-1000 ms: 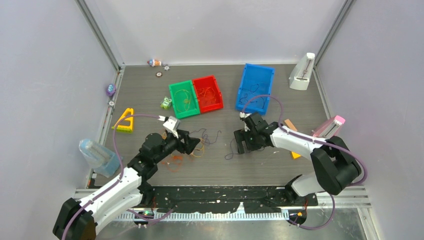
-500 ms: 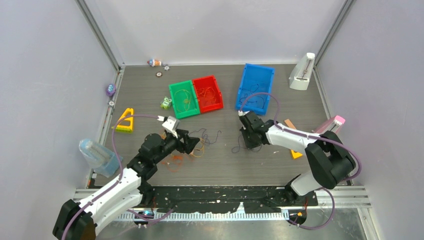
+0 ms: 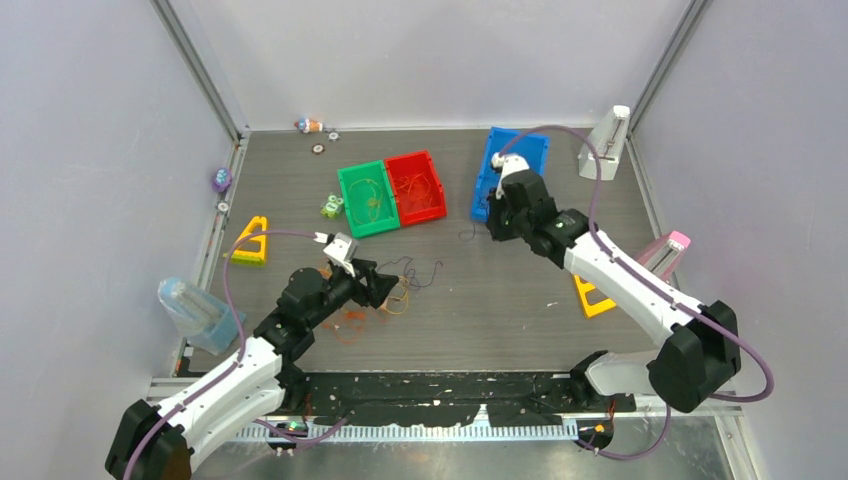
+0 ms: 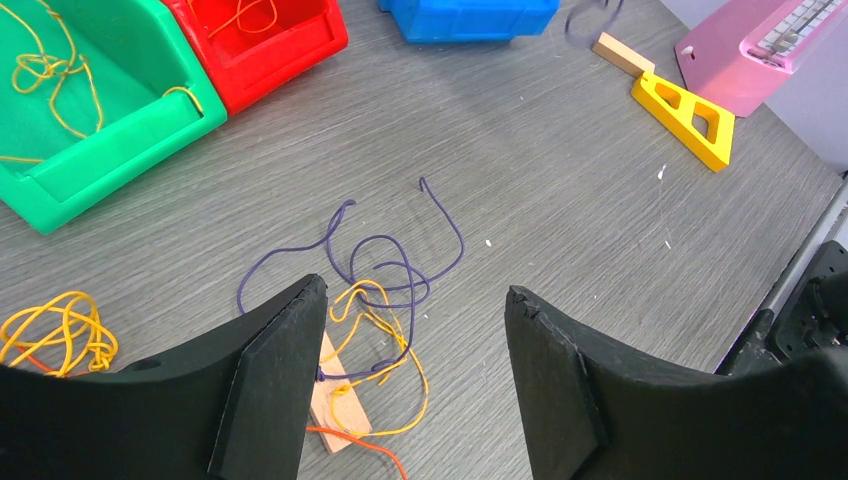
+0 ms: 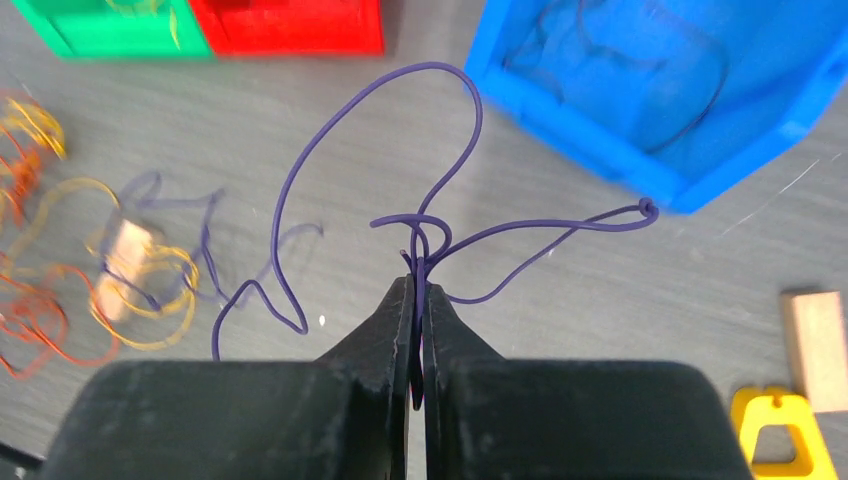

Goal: Untangle the cables

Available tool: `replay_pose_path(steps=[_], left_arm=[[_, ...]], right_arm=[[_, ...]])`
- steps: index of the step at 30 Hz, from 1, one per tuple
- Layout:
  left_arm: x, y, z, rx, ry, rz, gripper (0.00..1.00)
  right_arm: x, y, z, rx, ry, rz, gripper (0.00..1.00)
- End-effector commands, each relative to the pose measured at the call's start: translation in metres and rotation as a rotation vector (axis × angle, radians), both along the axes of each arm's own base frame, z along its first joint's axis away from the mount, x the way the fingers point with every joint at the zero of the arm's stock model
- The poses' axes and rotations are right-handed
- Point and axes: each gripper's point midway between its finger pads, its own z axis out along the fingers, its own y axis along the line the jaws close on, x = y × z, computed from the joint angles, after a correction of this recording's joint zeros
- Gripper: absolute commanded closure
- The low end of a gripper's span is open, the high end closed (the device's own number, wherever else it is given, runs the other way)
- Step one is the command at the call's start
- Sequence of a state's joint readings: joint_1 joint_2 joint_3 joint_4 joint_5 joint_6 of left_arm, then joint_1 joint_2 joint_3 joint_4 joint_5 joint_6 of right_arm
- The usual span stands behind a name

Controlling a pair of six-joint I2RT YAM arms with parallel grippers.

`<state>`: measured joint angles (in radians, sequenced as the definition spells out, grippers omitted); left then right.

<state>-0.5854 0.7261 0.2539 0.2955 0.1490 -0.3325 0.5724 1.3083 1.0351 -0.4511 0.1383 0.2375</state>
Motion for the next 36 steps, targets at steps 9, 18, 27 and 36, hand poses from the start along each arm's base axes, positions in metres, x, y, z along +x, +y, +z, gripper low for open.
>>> replay_pose_path(steps=[9, 18, 27, 36], left_arm=[[0.004, -0.002, 0.014, -0.024, -0.056, 0.001, 0.34], [0.005, -0.001, 0.013, -0.019, -0.056, 0.007, 0.34], [0.006, -0.001, 0.011, -0.013, -0.052, 0.012, 0.34], [0.007, -0.001, 0.010, -0.009, -0.048, 0.011, 0.34]], right_arm=[[0.085, -0.039, 0.107, 0.144, -0.185, -0.157, 0.95], [0.169, -0.044, 0.068, 0.269, -0.038, -0.180, 0.94], [0.221, -0.059, 0.026, 0.235, 0.000, -0.267, 0.93], [0.226, -0.097, 0.002, -0.006, -0.007, -0.325, 0.93]])
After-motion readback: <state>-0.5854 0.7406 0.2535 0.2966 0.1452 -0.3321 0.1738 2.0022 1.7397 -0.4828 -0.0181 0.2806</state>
